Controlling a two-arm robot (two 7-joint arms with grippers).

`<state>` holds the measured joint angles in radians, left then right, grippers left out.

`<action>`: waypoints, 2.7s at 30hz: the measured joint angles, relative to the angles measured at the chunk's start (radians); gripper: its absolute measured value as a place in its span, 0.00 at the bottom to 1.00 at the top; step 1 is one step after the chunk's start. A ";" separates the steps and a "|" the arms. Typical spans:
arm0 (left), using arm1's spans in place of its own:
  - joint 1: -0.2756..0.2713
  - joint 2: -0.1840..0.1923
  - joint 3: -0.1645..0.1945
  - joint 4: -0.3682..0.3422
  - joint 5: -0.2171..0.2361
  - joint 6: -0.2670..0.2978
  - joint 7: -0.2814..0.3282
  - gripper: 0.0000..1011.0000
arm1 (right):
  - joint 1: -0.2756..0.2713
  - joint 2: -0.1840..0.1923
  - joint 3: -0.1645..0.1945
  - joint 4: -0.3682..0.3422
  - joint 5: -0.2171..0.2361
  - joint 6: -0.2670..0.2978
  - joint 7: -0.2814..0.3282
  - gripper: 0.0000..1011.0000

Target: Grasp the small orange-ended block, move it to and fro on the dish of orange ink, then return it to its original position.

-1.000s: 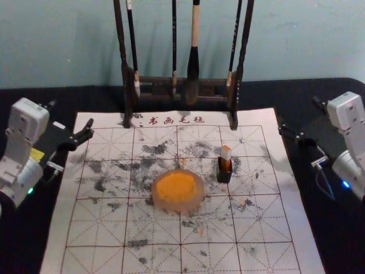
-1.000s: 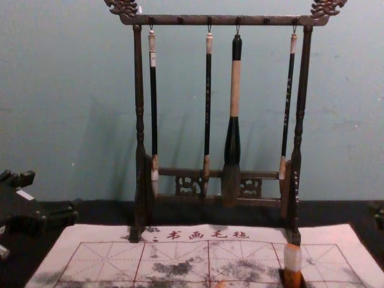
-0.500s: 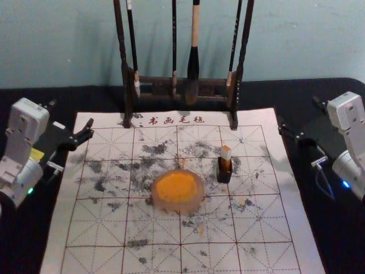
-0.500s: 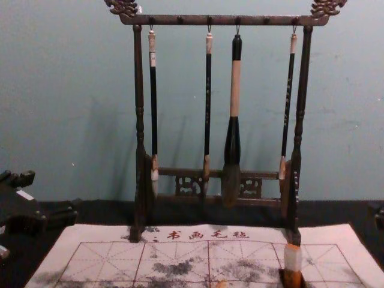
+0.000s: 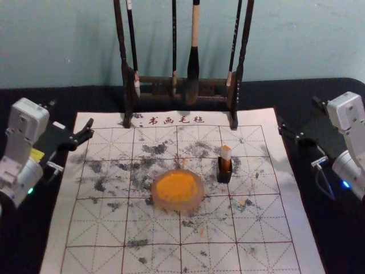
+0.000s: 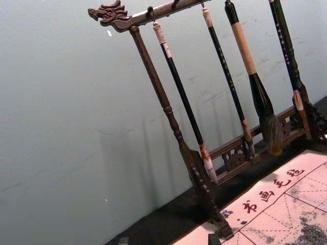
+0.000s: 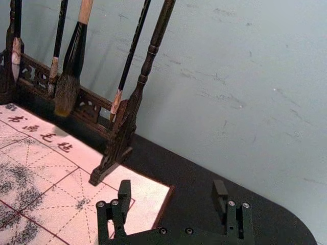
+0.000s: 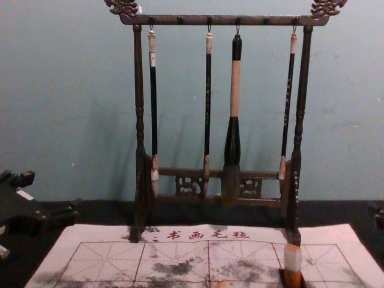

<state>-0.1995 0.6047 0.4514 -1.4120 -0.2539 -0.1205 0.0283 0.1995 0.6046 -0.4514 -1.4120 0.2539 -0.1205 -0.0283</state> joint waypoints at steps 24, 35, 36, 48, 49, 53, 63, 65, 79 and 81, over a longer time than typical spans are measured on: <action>0.000 0.000 0.000 0.000 0.000 0.000 0.000 0.99 | -0.093 0.025 0.024 -0.118 0.100 0.064 0.169 0.99; 0.000 0.000 0.000 0.000 0.000 0.000 0.000 0.99 | -0.119 0.014 0.021 -0.181 0.210 0.172 0.333 0.99; 0.000 0.000 0.000 0.000 0.000 0.000 0.000 0.99 | -0.115 0.009 0.019 -0.180 0.210 0.179 0.338 0.99; 0.000 0.000 0.000 0.000 0.000 0.000 0.000 0.99 | -0.027 -0.073 -0.017 -0.113 0.152 0.246 0.359 0.99; 0.000 0.000 0.000 0.000 0.000 0.000 0.000 0.99 | -0.021 -0.078 -0.019 -0.108 0.147 0.247 0.359 0.99; 0.000 0.000 0.000 0.000 0.000 0.000 0.000 0.99 | -0.002 -0.097 -0.023 -0.091 0.131 0.261 0.363 0.99; 0.000 0.000 0.000 0.000 0.000 0.000 0.000 0.99 | 0.017 -0.126 -0.021 -0.065 0.095 0.290 0.377 0.99; 0.000 0.000 0.000 0.000 0.000 0.000 0.000 0.99 | 0.017 -0.128 -0.018 -0.065 0.090 0.292 0.378 0.99; 0.000 0.000 0.000 0.000 0.000 0.000 0.000 0.99 | 0.017 -0.131 -0.016 -0.066 0.081 0.296 0.381 0.99; 0.000 0.000 0.000 0.000 0.000 0.000 0.000 0.99 | 0.017 -0.131 -0.016 -0.066 0.081 0.296 0.381 0.98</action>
<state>-0.1995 0.6047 0.4514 -1.4120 -0.2539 -0.1205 0.0283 0.2162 0.4736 -0.4671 -1.4780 0.3351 0.1756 0.3527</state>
